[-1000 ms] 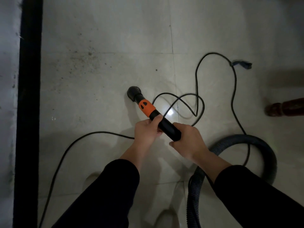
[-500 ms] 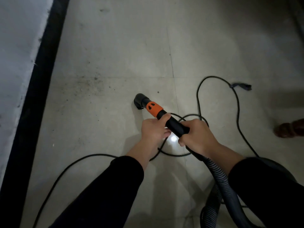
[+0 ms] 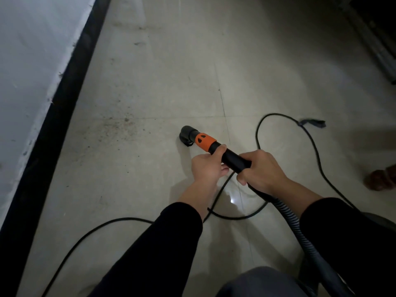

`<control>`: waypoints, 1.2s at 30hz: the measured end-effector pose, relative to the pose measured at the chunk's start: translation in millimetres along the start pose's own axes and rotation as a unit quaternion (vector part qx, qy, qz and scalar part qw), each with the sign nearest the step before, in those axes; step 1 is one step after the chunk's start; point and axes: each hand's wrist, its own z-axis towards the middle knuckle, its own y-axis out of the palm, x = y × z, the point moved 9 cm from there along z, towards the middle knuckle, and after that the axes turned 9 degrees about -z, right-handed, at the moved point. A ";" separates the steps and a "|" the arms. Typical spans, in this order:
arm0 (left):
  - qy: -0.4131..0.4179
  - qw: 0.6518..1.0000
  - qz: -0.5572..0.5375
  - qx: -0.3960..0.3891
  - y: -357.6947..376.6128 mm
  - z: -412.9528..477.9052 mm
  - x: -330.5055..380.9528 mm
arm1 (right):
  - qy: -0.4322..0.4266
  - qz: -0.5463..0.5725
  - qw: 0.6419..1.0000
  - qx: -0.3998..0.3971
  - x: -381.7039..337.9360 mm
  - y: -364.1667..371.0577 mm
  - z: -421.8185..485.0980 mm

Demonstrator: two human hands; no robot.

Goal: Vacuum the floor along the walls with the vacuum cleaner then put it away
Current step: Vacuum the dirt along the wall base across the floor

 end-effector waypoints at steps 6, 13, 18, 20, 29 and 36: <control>0.019 0.999 -0.021 0.016 -22.5 7.6 16.0 | -0.020 -0.002 1.000 -0.006 -27.8 11.1 8.2; 0.023 0.998 -0.038 0.044 -47.4 1.7 27.4 | -0.041 -0.005 0.999 -0.031 -54.7 18.4 8.2; 0.025 0.996 -0.066 0.055 -57.3 -7.2 29.2 | -0.047 -0.012 0.997 -0.053 -64.2 20.3 4.9; 0.024 0.995 -0.070 0.061 -63.2 -10.0 28.7 | -0.049 -0.013 0.997 -0.063 -67.4 22.0 2.9; 0.022 0.989 -0.111 0.095 -97.7 -19.9 25.4 | -0.071 -0.004 0.991 -0.117 -90.0 41.8 -6.6; -0.006 0.979 -0.175 0.108 -114.6 -28.3 20.1 | -0.103 -0.030 0.978 -0.179 -106.0 53.0 -8.9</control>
